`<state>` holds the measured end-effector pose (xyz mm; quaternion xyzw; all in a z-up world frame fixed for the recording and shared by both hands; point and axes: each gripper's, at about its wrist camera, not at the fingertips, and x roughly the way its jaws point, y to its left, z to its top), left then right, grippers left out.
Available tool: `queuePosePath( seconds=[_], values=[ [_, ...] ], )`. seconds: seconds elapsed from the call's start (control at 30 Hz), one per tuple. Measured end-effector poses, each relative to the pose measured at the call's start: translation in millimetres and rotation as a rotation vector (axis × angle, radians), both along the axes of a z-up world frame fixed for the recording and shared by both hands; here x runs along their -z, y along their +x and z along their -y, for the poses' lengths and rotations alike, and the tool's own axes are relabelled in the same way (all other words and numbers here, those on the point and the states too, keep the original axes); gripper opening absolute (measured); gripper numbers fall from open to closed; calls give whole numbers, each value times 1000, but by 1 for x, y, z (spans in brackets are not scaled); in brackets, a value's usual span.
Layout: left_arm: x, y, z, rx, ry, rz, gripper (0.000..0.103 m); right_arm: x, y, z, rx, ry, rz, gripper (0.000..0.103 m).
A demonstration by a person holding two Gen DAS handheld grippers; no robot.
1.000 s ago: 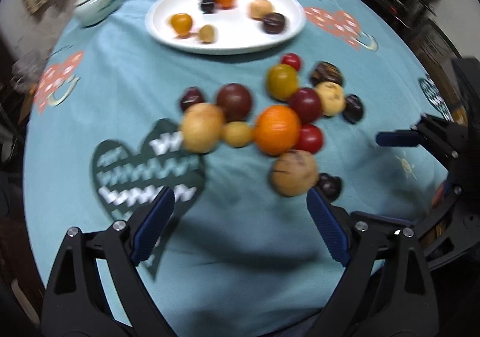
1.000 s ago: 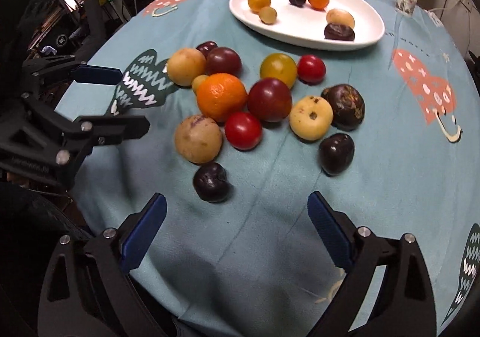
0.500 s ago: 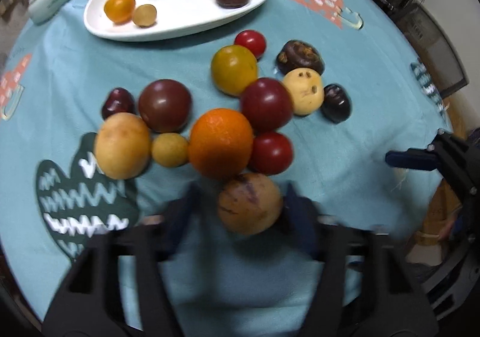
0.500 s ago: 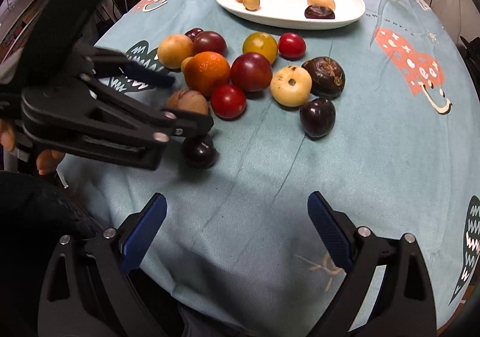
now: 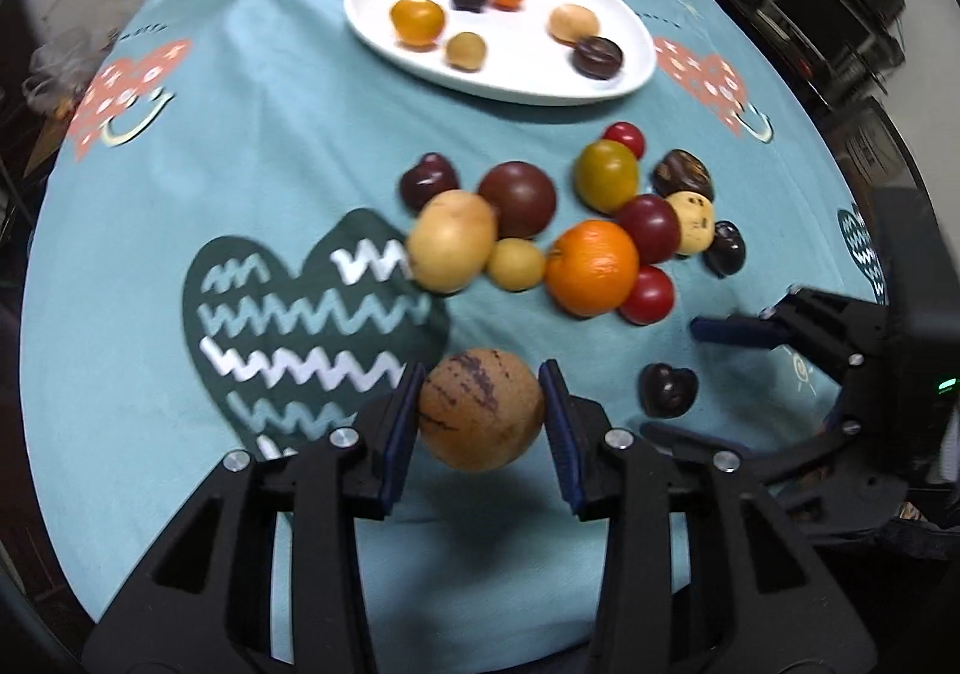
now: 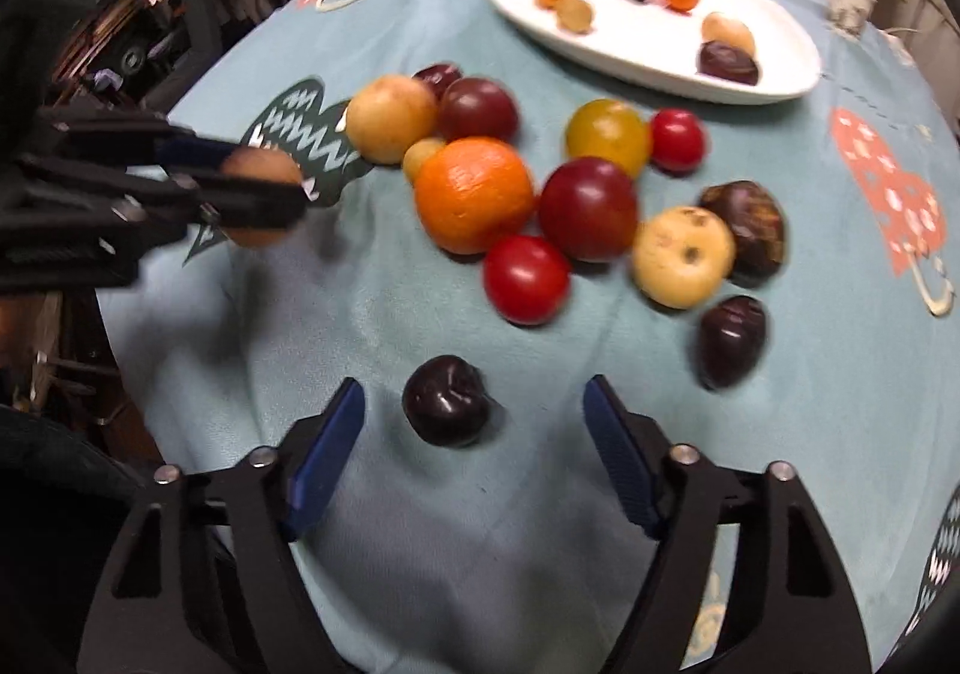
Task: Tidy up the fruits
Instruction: 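Grasp the striped tan pepino with the left tool while the right tool grasps a dark plum, then carry both fruits over the white plate and open both tools to release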
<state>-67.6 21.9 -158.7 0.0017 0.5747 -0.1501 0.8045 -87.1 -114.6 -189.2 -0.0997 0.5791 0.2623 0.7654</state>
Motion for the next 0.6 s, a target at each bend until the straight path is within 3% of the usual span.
queuePosePath(
  seconds=[0.1,0.13,0.23,0.6],
  values=[
    [-1,-1,-5,-3,-4,-3,40,-1,-4,-7,-54,-73,41,40],
    [-3,-1,-5,1,-6,2,40,-4,-3,-7,-60,-51,18,30],
    [-9,2,-1,24,-20,27,40,-13,0,-2,-52,-63,9,30],
    [-36,44,47,138,13,109,40,-50,22,38,109,70,4,30]
  ],
)
